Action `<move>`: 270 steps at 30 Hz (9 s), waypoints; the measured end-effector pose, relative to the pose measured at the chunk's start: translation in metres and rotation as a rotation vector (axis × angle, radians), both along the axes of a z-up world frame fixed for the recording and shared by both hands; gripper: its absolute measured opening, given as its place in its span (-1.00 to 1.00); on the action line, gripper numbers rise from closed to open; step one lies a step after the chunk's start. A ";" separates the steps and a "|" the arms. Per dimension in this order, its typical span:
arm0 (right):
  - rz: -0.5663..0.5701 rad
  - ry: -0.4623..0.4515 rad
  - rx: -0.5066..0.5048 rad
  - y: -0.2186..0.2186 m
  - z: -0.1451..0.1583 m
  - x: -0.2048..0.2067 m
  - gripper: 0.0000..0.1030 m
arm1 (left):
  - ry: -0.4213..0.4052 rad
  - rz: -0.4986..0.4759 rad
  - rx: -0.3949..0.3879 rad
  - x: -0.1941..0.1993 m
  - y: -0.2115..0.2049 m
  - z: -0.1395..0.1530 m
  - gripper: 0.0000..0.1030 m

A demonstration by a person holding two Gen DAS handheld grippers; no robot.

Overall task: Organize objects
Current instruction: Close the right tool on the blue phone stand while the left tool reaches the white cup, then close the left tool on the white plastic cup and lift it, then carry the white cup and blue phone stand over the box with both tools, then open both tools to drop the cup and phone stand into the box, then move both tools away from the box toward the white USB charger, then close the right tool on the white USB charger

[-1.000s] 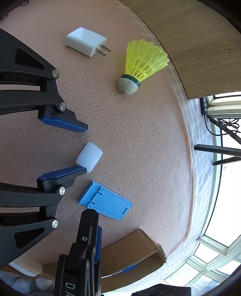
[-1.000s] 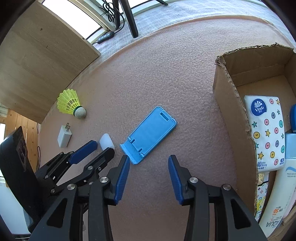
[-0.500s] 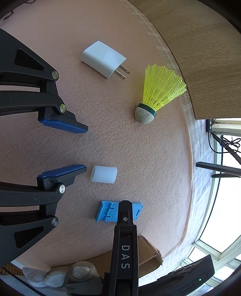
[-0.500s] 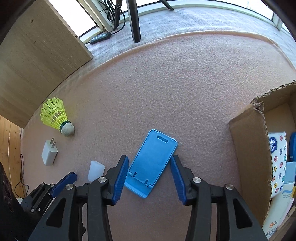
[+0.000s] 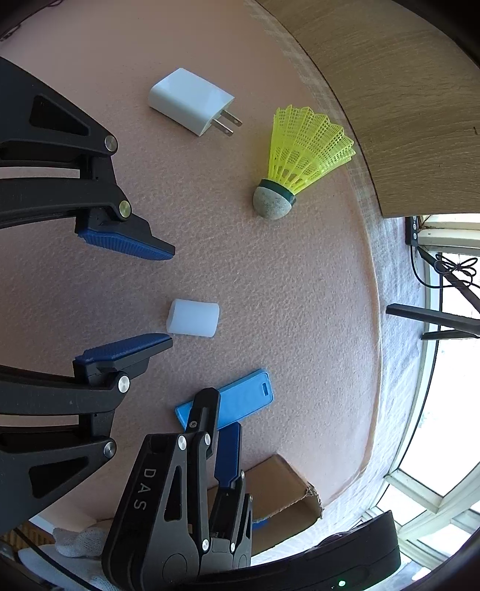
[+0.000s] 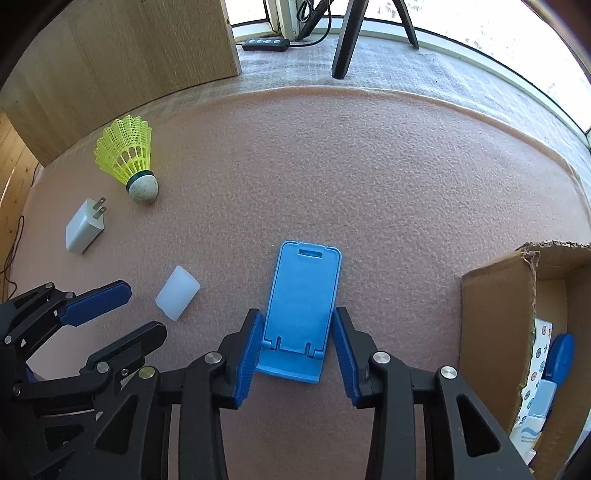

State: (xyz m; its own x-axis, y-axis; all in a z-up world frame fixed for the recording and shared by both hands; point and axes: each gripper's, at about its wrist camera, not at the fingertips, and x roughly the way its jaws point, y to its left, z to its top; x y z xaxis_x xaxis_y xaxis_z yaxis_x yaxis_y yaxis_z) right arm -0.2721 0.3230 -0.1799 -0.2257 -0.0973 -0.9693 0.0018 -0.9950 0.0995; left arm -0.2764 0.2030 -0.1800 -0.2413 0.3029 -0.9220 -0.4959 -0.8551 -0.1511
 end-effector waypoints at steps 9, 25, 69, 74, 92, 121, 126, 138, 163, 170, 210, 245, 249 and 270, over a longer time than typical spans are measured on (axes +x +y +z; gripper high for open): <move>-0.038 0.026 -0.060 0.016 0.001 0.015 -0.35 | 0.002 0.002 -0.045 -0.006 0.021 -0.009 -0.16; -0.043 0.072 -0.170 0.012 0.005 0.075 -0.35 | 0.002 0.115 0.030 0.006 -0.007 -0.002 -0.74; 0.352 0.022 -0.017 -0.017 0.017 0.109 -0.36 | 0.064 0.374 0.085 0.090 -0.097 0.032 -0.74; 0.271 0.110 -0.068 0.018 0.050 0.135 -0.36 | 0.076 0.320 0.112 0.089 -0.065 0.044 -0.74; -0.073 0.253 -0.041 0.164 0.100 0.212 -0.35 | 0.086 -0.031 0.165 0.108 0.124 0.065 -0.74; -0.136 0.260 -0.080 0.205 0.088 0.220 -0.35 | 0.098 -0.192 0.149 0.091 0.274 0.063 -0.02; -0.118 0.288 -0.135 0.205 0.093 0.224 0.13 | 0.127 -0.183 0.147 0.087 0.267 0.068 0.58; -0.115 0.299 -0.089 0.182 0.098 0.216 0.14 | 0.186 -0.117 0.128 0.090 0.203 0.085 0.58; -0.013 0.365 -0.213 0.038 0.112 0.144 0.14 | 0.191 0.184 0.080 0.047 -0.083 0.093 0.57; -0.016 0.315 -0.283 -0.003 0.101 0.115 0.14 | 0.146 0.273 0.109 0.010 -0.161 0.074 0.25; -0.016 0.145 -0.387 -0.041 0.045 0.093 0.00 | -0.124 0.456 0.210 -0.012 -0.152 -0.035 -0.39; 0.018 -0.041 -0.542 -0.094 0.002 0.104 -0.19 | -0.144 0.180 0.302 0.107 -0.155 -0.019 -0.01; 0.034 -0.076 -0.562 -0.104 -0.002 0.099 -0.19 | -0.141 0.152 0.257 0.108 -0.152 -0.021 -0.01; 0.060 -0.109 -0.532 -0.116 -0.012 0.099 -0.37 | -0.111 0.100 0.196 0.106 -0.124 -0.025 -0.10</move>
